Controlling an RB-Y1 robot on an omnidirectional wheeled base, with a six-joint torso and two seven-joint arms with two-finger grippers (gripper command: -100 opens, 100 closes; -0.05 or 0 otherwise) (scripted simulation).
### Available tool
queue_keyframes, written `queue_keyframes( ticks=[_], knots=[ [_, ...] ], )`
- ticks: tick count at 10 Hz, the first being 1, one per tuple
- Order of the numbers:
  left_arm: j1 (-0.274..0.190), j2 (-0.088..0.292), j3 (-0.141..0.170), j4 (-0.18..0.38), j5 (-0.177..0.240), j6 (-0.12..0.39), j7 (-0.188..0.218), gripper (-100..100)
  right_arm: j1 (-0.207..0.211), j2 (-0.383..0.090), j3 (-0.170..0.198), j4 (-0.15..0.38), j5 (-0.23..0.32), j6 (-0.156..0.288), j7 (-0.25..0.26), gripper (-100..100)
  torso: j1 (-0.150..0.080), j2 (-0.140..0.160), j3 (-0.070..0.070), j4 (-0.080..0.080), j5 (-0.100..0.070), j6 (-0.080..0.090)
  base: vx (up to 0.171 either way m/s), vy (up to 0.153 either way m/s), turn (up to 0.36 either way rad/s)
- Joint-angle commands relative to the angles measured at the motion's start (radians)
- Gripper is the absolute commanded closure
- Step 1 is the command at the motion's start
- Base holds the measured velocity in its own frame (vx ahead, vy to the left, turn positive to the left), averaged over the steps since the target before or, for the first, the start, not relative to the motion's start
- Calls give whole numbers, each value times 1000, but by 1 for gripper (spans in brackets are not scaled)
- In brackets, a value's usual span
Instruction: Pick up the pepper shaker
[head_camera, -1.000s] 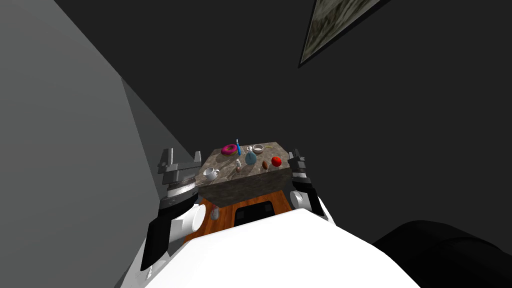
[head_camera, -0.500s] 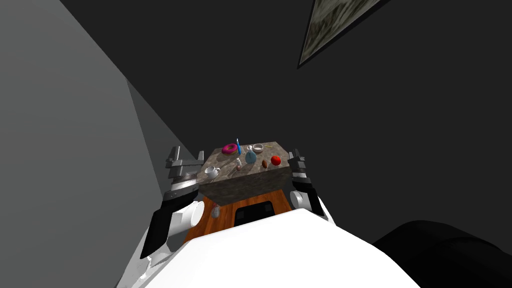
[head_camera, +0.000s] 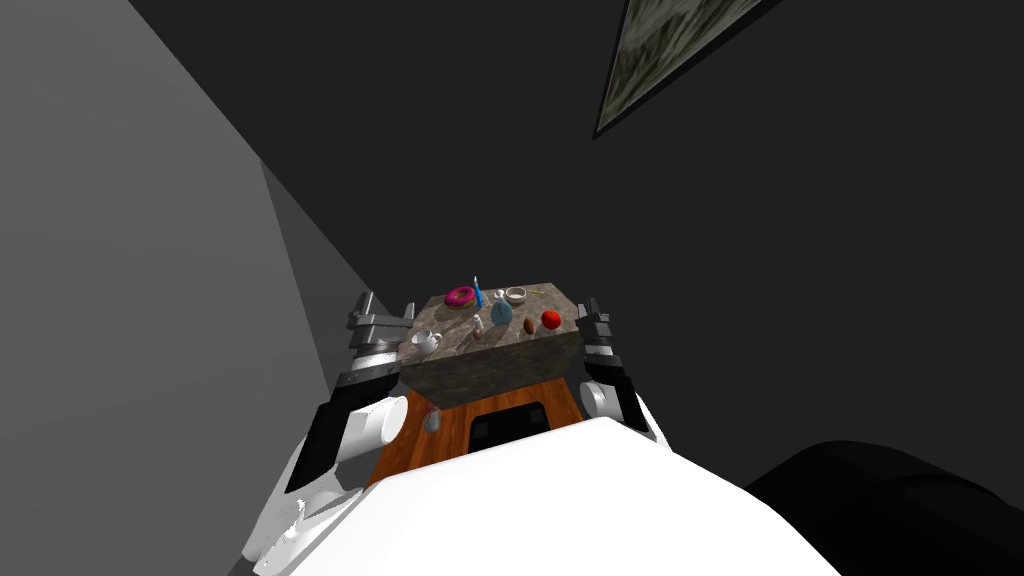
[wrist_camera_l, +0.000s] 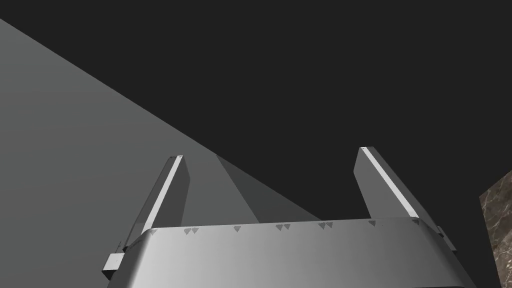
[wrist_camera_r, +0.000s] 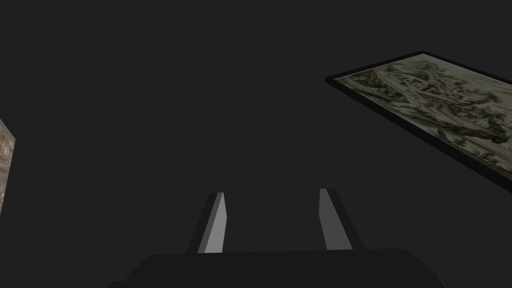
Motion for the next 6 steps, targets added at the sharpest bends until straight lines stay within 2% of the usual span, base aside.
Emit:
queue_keyframes(
  ticks=[1, 2, 3, 4, 6],
  knots=[
    [-7, -2, 0, -1, 0, 29, 4, -100, 0, 0, 0, 0, 0, 0, 0, 0, 0, 0, 0, 0, 0, 0, -8, 0, 0],
    [-33, 10, 10, 14, 9, 67, 39, -100, 0, 0, 0, 0, 0, 0, 0, 0, 0, -1, 0, 0, 0, 0, -15, -3, 2],
    [-33, 10, 10, 14, 9, 93, 39, -100, 0, 0, 0, 0, 0, 0, 0, 0, 0, -1, 0, 0, 0, 0, -17, -2, 0],
    [-60, 20, 20, 30, 18, 124, 76, -100, 0, 0, 0, 0, 0, 0, 0, 0, 0, -1, 0, 0, 0, 0, -25, -7, 1],
    [-60, 20, 20, 30, 18, 159, 76, -100, 0, 0, 0, 0, 0, 0, 0, 0, 0, 0, 0, 0, 0, 0, -13, -3, -1]
  ],
)
